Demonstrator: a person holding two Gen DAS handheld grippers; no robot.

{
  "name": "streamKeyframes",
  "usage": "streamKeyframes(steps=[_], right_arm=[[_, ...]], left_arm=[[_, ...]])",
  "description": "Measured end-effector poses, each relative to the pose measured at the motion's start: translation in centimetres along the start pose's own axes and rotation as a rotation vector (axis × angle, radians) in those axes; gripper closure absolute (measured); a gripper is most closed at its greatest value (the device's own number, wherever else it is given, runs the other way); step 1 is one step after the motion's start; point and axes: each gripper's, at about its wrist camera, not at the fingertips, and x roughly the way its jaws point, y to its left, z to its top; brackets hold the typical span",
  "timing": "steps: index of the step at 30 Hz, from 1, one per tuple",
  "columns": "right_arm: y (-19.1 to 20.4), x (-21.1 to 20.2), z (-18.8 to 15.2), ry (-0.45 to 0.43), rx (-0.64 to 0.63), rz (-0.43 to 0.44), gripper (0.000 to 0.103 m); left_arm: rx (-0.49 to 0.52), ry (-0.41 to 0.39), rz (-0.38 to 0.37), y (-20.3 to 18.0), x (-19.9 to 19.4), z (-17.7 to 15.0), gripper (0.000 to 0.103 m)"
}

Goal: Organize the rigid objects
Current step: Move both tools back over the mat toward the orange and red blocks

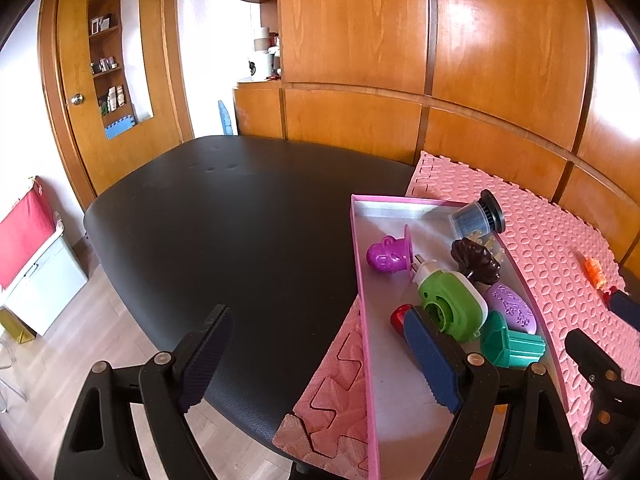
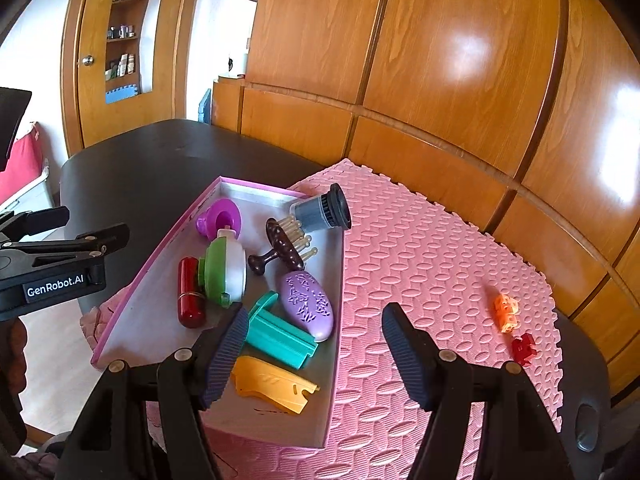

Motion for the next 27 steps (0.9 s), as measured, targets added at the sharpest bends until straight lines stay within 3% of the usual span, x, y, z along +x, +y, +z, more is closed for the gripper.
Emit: streamKeyframes(steps=[16,22,27], right_arm=[[-3.2,0.7,-0.2,0.019,0.019,-0.015,0.033],[-9.7,2.2,-1.3,0.1,0.101,-0.046,0.033],[-19.4,4.5,-4.2,0.22,0.277,-0.158,0.033]], left_arm=[[0.071,-0.019,-0.025,-3.2,-0.3,1.2,0.016],[0.158,-0.045,-0.104,-7.0,-1.0,2.8,0.016],[0.25,-0.046,-0.205,-11.8,-1.4,3.7,0.016]])
